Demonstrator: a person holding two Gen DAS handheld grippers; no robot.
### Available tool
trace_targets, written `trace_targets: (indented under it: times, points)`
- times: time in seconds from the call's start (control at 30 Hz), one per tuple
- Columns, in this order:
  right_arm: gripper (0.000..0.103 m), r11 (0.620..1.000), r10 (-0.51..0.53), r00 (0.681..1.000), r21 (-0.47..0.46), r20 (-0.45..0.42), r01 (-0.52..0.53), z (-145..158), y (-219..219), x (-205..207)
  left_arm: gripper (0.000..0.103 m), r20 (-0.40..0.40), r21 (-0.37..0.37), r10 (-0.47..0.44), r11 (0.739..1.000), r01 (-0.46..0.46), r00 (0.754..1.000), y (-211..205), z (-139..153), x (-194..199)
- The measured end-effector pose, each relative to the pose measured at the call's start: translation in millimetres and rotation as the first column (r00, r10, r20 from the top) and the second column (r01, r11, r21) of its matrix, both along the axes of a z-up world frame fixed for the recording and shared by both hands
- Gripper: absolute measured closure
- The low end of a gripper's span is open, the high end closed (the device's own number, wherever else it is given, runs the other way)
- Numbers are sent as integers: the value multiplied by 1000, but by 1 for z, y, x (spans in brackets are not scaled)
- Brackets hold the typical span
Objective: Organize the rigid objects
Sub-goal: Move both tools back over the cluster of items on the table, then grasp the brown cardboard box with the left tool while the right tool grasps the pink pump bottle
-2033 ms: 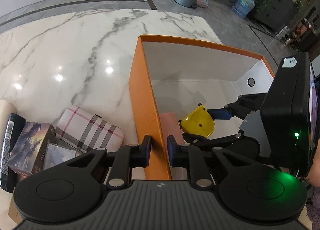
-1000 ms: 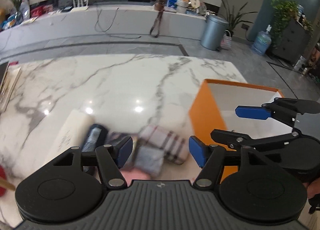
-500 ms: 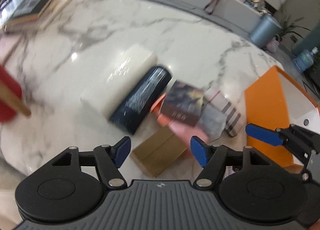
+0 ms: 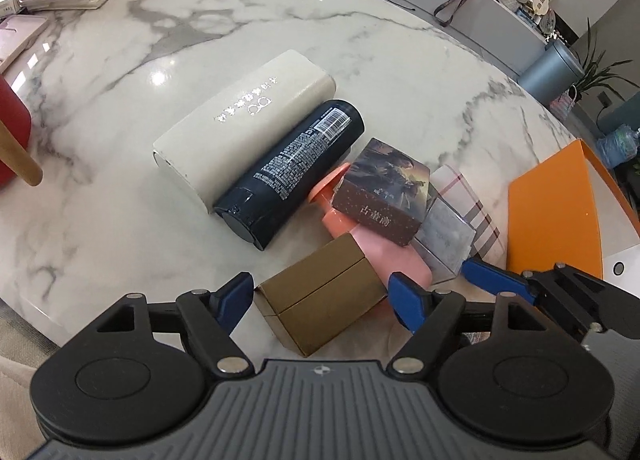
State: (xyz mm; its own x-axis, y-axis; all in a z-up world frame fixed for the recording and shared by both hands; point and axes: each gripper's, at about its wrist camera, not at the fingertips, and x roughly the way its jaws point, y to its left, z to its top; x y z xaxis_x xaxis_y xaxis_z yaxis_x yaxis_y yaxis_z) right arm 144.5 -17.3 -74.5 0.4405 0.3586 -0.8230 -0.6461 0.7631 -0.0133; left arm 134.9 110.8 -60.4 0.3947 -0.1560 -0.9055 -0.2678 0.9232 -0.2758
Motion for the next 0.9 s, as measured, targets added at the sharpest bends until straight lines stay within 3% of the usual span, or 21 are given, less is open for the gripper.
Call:
trace_targets:
  times: [0.23,0.3,0.4,0.43,0.53,0.9]
  points:
    - [43,996,58,996,-67,64,-54,-5,13,-2,11,-29,-18,9,1000,-10,1000,4,-3,5]
    - [43,994,73,994,-89,80,-66,-6,17,-5,15,-19,-3,-15,1000,15,1000,1,-3,6]
    - [55,993,86,992,-94,93,-77,-5,21,-11,17,-6,45,-64,997,64,998,-3,-1,8]
    - [64,993,92,992,-88,91,-84,-4,22,-13,17,-9,49,-74,996,74,997,-2,0,8]
    - [66,996,80,996,-47,44,-77,-1,22,-12,17,-28,44,-93,995,94,995,4,0,11]
    - [64,1000,17,999,23,-27,-16,0,3,-1,13,-74,23,-53,998,55,996,11,-1,5]
